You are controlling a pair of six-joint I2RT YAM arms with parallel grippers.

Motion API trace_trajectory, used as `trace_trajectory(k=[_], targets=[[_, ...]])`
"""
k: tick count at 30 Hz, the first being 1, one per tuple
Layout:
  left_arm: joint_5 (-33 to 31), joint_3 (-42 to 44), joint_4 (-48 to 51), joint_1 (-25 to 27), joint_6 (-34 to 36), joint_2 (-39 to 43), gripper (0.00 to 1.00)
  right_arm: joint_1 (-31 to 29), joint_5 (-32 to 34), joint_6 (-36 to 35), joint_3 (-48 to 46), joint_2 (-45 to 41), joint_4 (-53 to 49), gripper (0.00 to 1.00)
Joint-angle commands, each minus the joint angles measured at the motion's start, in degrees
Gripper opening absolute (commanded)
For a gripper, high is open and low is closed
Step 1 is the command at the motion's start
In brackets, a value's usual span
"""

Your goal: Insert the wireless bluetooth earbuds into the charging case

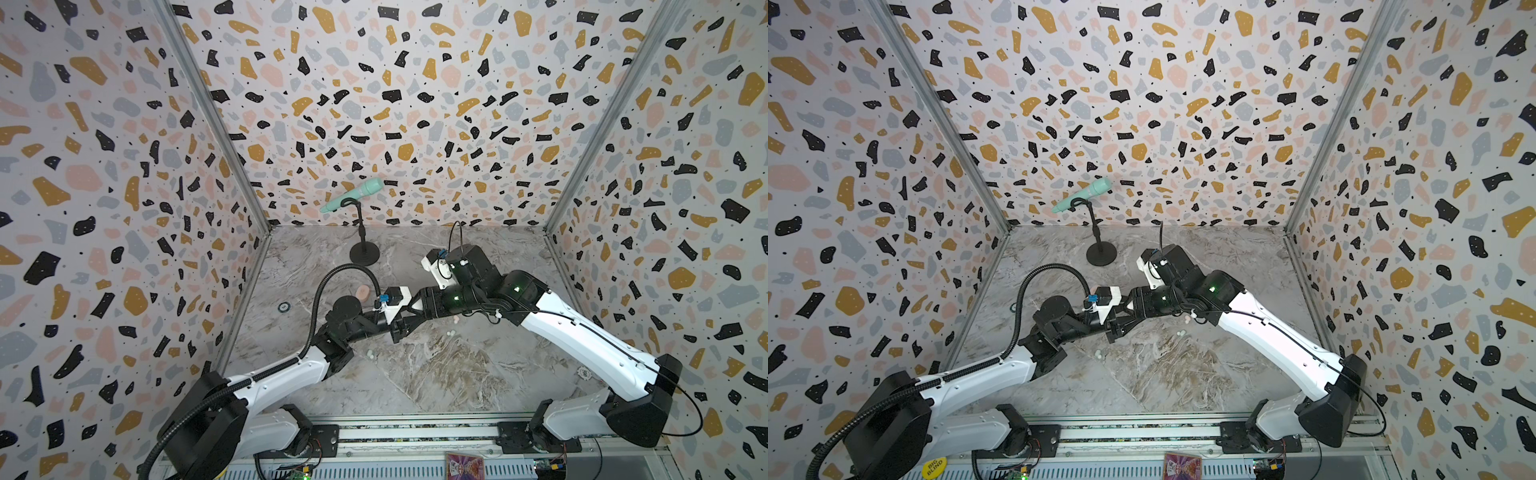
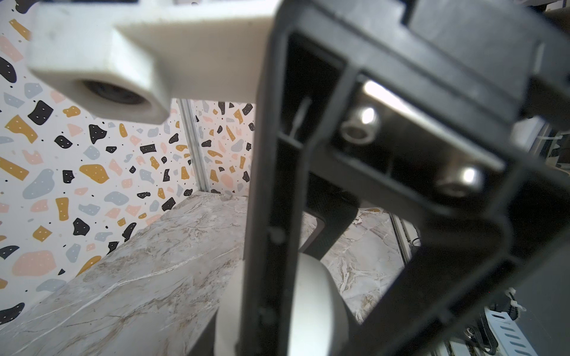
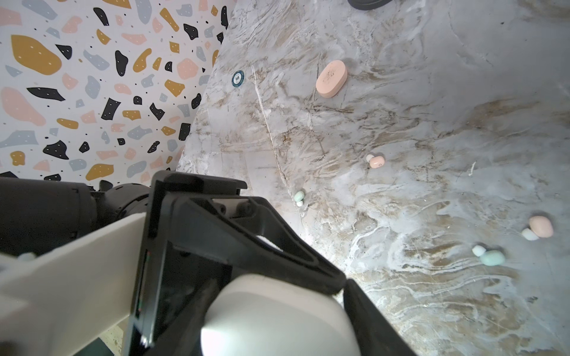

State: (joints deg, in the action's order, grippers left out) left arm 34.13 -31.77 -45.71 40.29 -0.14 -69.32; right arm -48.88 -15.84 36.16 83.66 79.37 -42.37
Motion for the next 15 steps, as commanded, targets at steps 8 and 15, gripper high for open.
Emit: trace_trajectory(k=[8, 15], targets=[[-9.99, -1.00, 5.09, 0.21, -2.88, 1.84, 0.94, 5.89, 3.88, 0.94, -7.86, -7.95, 0.88, 0.50], [-27.30, 1.96, 14.98, 0.22, -6.17, 6.85, 1.00, 16.94, 6.45, -1.51, -22.25, -14.98, 1.71, 0.50]])
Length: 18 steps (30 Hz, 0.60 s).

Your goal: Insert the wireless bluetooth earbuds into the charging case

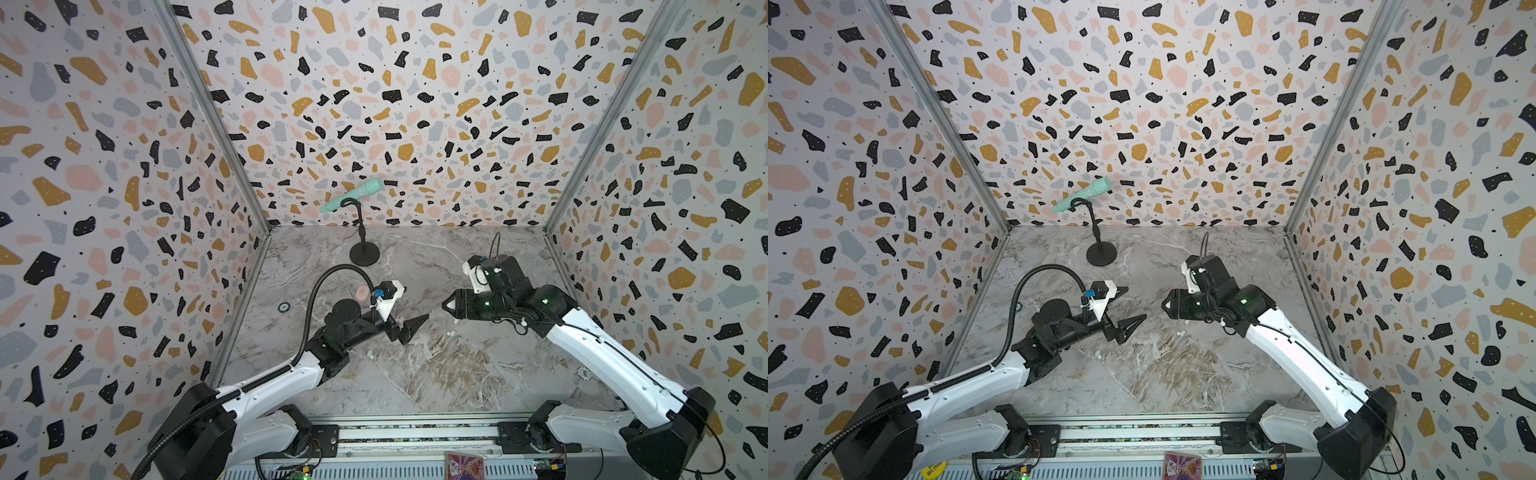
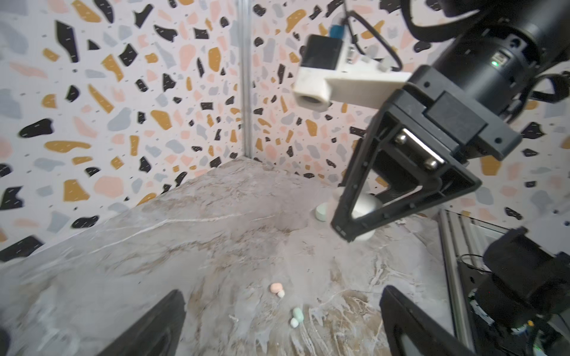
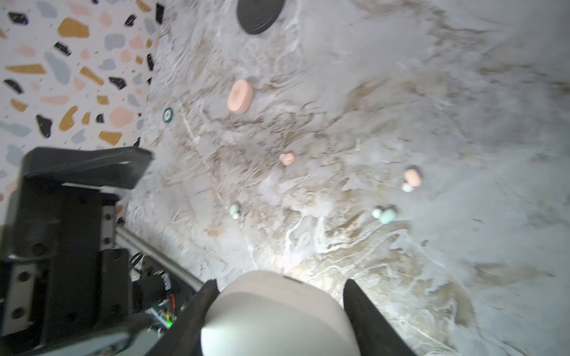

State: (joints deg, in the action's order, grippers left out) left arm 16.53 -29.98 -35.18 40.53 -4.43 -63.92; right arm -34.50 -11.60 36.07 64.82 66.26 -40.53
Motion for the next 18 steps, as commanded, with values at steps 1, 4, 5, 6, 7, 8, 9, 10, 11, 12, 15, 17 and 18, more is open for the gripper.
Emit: trace_trajectory(k=[1, 4, 5, 6, 7, 8, 9, 10, 11, 12, 15, 17, 18], targets=[[-12.10, -0.29, 6.72, -0.02, -1.86, 1.73, 1.00, 4.43, 2.43, -1.91, -5.62, -2.60, 0.28, 0.50], [-16.40, -1.34, 11.44, -0.06, -1.01, 2.20, 1.00, 9.70, 2.84, -2.48, -12.09, -4.48, 2.36, 0.50], [-17.10, -1.66, 12.61, -0.03, -0.65, 2.23, 1.00, 10.99, 2.81, -2.58, -13.87, -4.83, 3.12, 0.50], [-18.02, -1.99, 13.55, -0.04, -0.57, 2.14, 1.00, 12.25, 2.88, -2.54, -15.83, -5.15, 3.87, 0.50], [-18.81, -2.33, 14.42, -0.09, -0.42, 2.06, 1.00, 13.18, 3.20, -2.50, -17.47, -5.13, 4.69, 0.50], [-19.33, -2.51, 14.94, -0.09, -0.49, 1.98, 1.00, 13.77, 3.76, -2.50, -18.87, -5.08, 5.30, 0.50], [-20.03, -2.76, 15.37, -0.03, -0.70, 1.79, 1.00, 14.30, 4.84, -2.50, -20.61, -4.71, 6.05, 0.50], [-20.94, -2.87, 15.65, -0.08, -1.21, 1.63, 1.00, 14.80, 5.46, -2.41, -22.11, -4.42, 6.75, 0.50], [-21.76, -3.03, 16.03, -0.02, -1.59, 1.39, 1.00, 15.21, 5.69, -2.41, -23.46, -4.05, 7.58, 0.50], [-22.64, -3.28, 16.40, -0.05, -2.08, 1.13, 1.00, 15.70, 5.78, -2.26, -25.04, -3.61, 8.52, 0.50], [-23.53, -4.03, 17.34, -0.10, -2.81, 0.58, 1.00, 16.64, 6.11, -1.39, -28.76, -2.77, 11.20, 0.50], [-22.92, -3.96, 17.25, -0.10, -2.89, 0.73, 1.00, 16.87, 7.19, -0.75, -30.67, -2.00, 12.15, 0.50], [-22.78, -3.95, 17.21, -0.09, -2.94, 0.81, 1.00, 17.22, 7.45, -0.51, -31.48, -1.41, 12.41, 0.50]])
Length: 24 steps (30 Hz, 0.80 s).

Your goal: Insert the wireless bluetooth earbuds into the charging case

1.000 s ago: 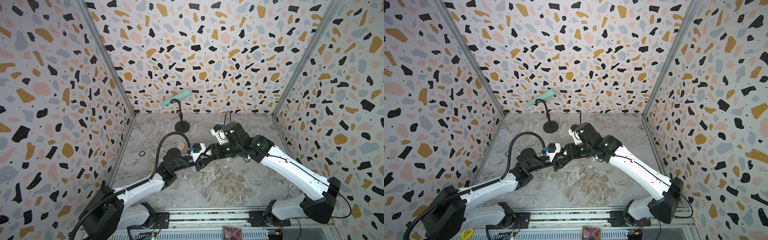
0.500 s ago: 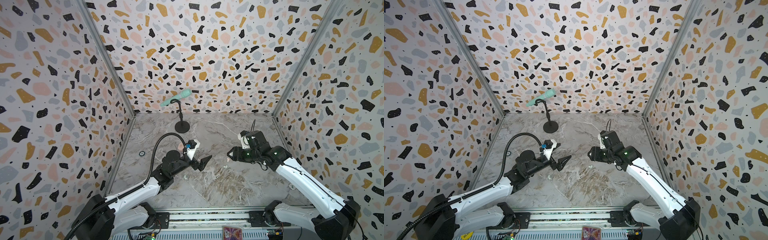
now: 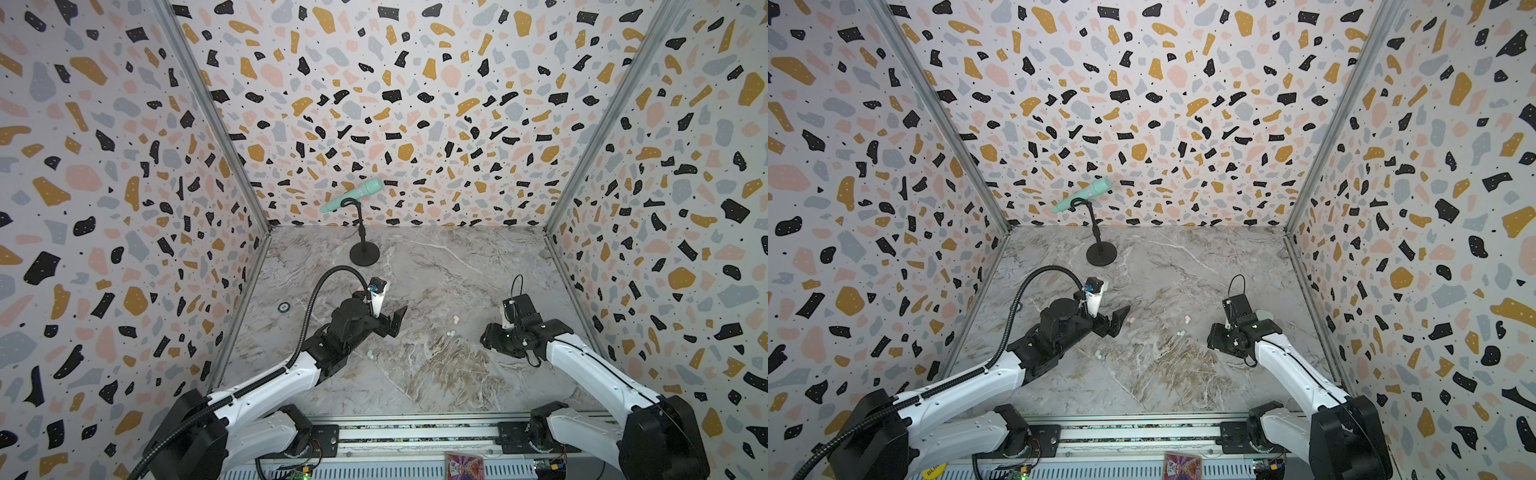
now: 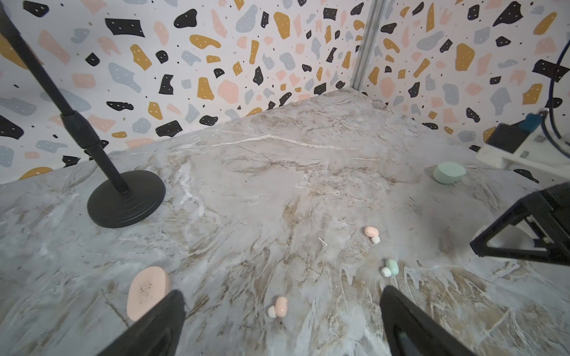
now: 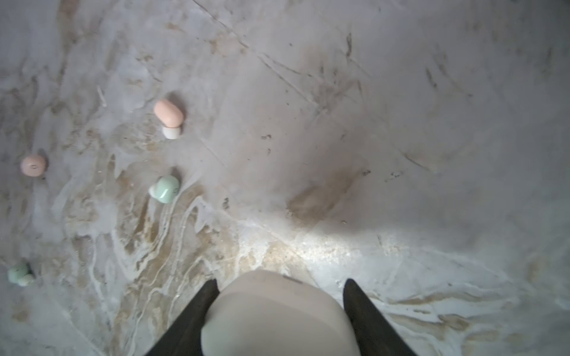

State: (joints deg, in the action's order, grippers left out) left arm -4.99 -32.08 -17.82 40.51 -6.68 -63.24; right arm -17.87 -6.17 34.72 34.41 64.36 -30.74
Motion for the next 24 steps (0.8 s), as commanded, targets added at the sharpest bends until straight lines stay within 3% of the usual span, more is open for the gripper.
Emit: trace_trajectory(k=[1, 14, 24], targets=[[-0.89, -1.85, 0.02, -0.08, -0.68, 0.10, 1.00, 0.79, 2.26, 1.11, -1.74, 1.08, 2.79, 0.50], [-0.90, -3.02, 0.70, -0.09, -1.80, -1.26, 1.00, 0.99, 3.15, 2.35, -4.08, 5.11, 3.95, 0.53], [-1.29, -3.71, 2.36, -0.12, -0.91, -1.53, 1.00, 1.47, 3.19, 1.78, 0.24, 1.55, -2.13, 0.79]])
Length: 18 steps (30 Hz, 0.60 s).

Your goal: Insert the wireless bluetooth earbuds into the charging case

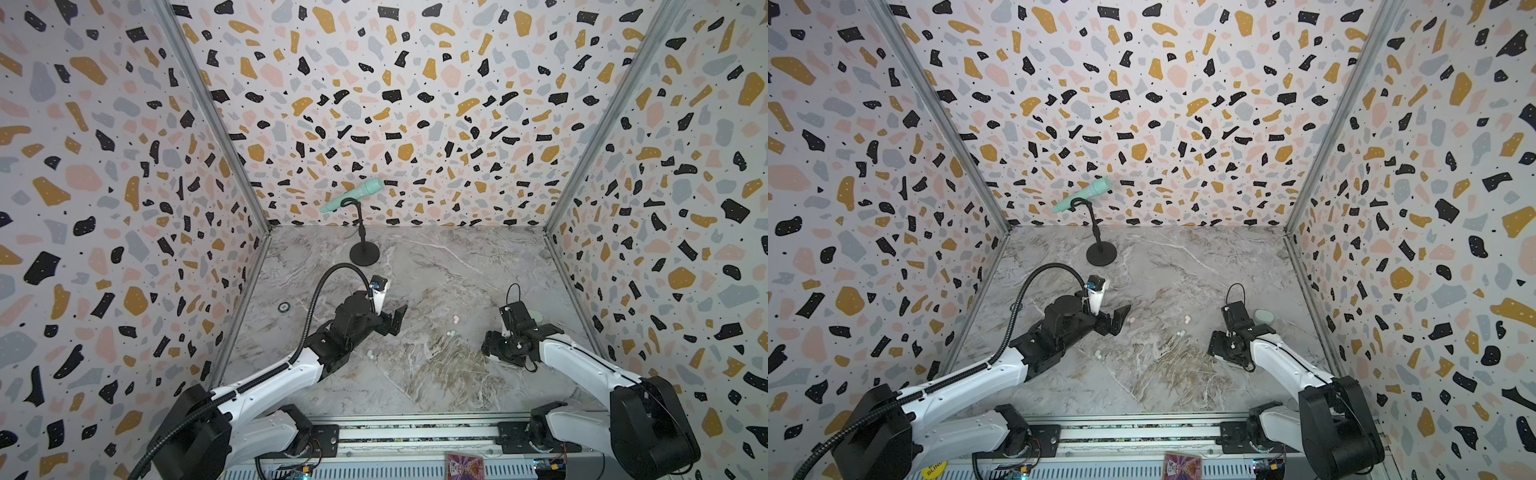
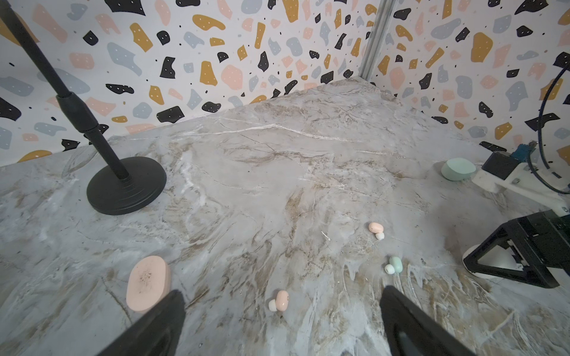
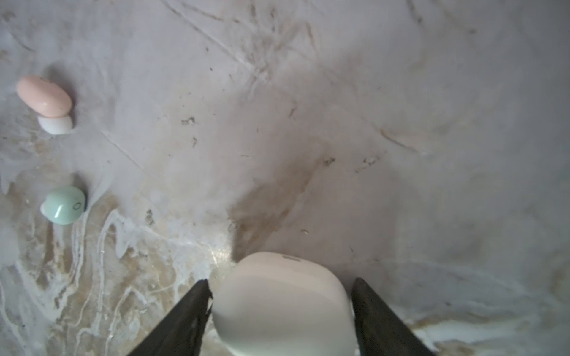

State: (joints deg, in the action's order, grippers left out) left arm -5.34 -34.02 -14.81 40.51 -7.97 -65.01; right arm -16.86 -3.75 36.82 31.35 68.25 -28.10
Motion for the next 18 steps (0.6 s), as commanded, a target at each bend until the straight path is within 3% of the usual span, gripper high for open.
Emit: trace_trajectory(k=[1, 7, 14, 18], targets=[[-0.98, -1.71, -0.75, -0.19, 0.40, 0.32, 1.00, 0.59, 0.87, -0.62, 4.47, -2.76, -5.85, 0.80], [-0.70, -1.07, -2.70, -0.18, 0.06, 0.25, 1.00, 5.20, 2.51, -5.20, 11.64, -3.87, -10.68, 0.90], [0.49, -0.74, -3.82, -0.26, 0.04, -0.46, 1.00, 20.99, 1.72, -15.23, 15.81, 0.38, -6.00, 0.92], [0.95, -0.35, -4.59, -0.28, -0.09, -0.47, 1.00, 28.38, -2.35, -20.19, 18.39, 6.22, -1.41, 0.91]])
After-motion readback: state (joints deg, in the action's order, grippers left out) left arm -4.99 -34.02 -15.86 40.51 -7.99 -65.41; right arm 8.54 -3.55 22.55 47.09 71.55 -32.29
